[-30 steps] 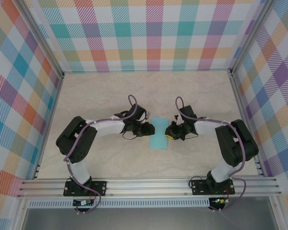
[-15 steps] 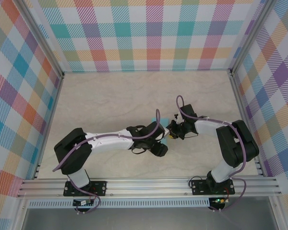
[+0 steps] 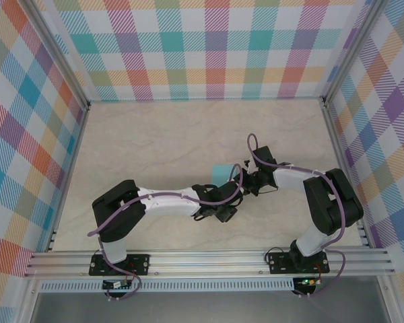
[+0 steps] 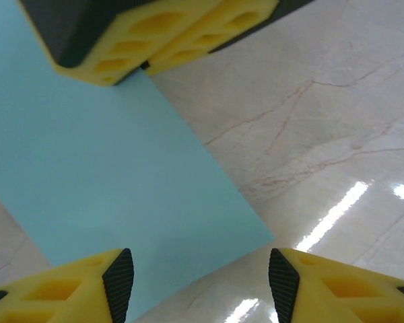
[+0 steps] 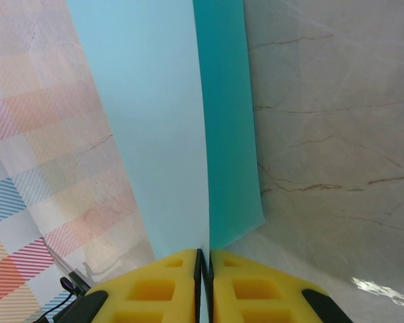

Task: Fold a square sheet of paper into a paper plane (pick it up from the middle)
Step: Third fold the triangle at the center of the table.

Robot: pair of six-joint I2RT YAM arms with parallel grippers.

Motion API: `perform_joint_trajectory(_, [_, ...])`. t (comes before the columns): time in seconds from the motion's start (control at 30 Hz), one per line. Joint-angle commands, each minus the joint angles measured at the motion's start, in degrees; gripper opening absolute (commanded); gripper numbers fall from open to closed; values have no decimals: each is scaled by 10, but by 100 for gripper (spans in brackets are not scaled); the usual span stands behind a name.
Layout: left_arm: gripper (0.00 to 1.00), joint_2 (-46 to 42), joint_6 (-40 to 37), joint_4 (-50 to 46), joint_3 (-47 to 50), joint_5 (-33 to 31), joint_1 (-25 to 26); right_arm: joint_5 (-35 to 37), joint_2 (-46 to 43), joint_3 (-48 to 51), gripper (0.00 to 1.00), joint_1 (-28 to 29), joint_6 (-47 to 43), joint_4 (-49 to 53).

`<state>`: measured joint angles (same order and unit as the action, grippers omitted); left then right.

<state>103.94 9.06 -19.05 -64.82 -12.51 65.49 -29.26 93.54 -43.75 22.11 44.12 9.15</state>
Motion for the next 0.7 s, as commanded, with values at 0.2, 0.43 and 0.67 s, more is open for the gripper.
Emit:
perform_joint_trajectory(0.2, [38,-22,-8,27,2,-39,8,-5,-5,-15,14,-6,-7,25])
perform_joint_trajectory(0.43, [11,-32,-3,24,7,-44,6,-2,-9,-13,17,-8,-11,30])
perform_joint_trajectory(0.67, [2,-42,4,26,11,10,-17,9,-21,-13,23,-13,-16,42])
